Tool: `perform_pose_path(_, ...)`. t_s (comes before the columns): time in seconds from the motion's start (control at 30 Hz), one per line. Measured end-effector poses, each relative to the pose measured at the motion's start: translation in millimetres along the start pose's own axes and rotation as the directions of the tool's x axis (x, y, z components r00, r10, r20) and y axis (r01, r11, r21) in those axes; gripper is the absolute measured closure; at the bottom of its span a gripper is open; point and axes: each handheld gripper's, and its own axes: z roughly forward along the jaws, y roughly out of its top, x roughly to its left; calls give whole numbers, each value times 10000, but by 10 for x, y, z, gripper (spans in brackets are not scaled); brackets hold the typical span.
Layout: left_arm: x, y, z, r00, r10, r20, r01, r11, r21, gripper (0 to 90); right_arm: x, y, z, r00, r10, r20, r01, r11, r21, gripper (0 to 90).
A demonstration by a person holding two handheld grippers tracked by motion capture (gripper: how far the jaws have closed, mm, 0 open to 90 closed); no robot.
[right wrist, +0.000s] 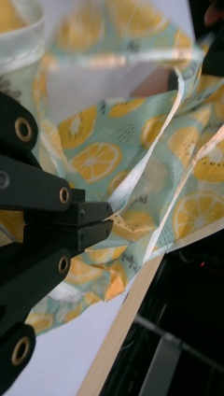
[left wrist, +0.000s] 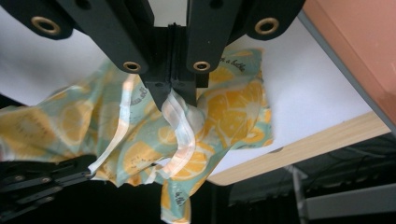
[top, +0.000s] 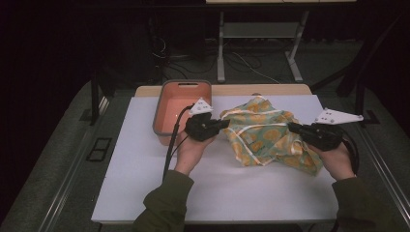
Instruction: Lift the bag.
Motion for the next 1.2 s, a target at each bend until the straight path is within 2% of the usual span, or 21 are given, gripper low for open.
perform_pose_path(0.2,134,97,298,9970,14,-769,43,9973,737,892,-251,-16,249,9968,711,356,-721,9970,296,897)
perform_pose_path(0.27,166,130,387,9951,-4,-984,96,9957,923,892,-325,-1,328,9956,753,562,-782,9956,512,896)
perform_pose_path(0.33,194,204,415,9944,-39,-1056,136,9958,905,893,-387,46,364,9933,947,669,-981,9939,503,897)
perform_pose_path(0.43,239,307,427,9918,-99,-1278,214,9958,885,892,-438,173,352,9931,917,736,-941,9951,290,897)
perform_pose_path(0.53,259,315,523,9902,-73,-1392,240,9926,1187,890,-496,197,452,9914,842,998,-919,9930,746,897)
perform_pose_path(0.63,276,275,646,9876,1,-1572,261,9860,1645,890,-567,138,572,9857,1258,1123,-1364,9863,925,896)
perform_pose_path(0.77,323,211,743,9866,-264,-1610,595,9771,2045,879,-617,30,735,9799,1636,1145,-1797,9723,1492,896)
perform_pose_path(0.83,349,181,760,9840,-216,-1766,614,9729,2229,796,-617,-3,784,9798,1638,1147,-1821,9678,1740,895)
perform_pose_path(0.87,354,172,754,9821,-185,-1875,602,9739,2190,737,-619,-21,805,9801,1643,1111,-1829,9652,1867,893)
perform_pose_path(0.9,359,168,738,9828,-252,-1831,647,9750,2128,706,-618,-41,823,9804,1620,1119,-1818,9631,1986,892)
perform_pose_path(0.97,356,174,696,9809,-353,-1911,711,9804,1838,603,-620,-94,856,9789,1703,1127,-1920,9555,2238,889)
perform_pose_path(1.07,354,189,638,9857,-600,-1576,856,9832,1610,497,-622,-174,884,9773,1828,1075,-2039,9491,2399,874)
perform_pose_path(1.2,328,203,529,9907,-397,-1301,597,9863,1537,398,-654,-203,821,9615,2640,758,-2741,9403,2017,654)
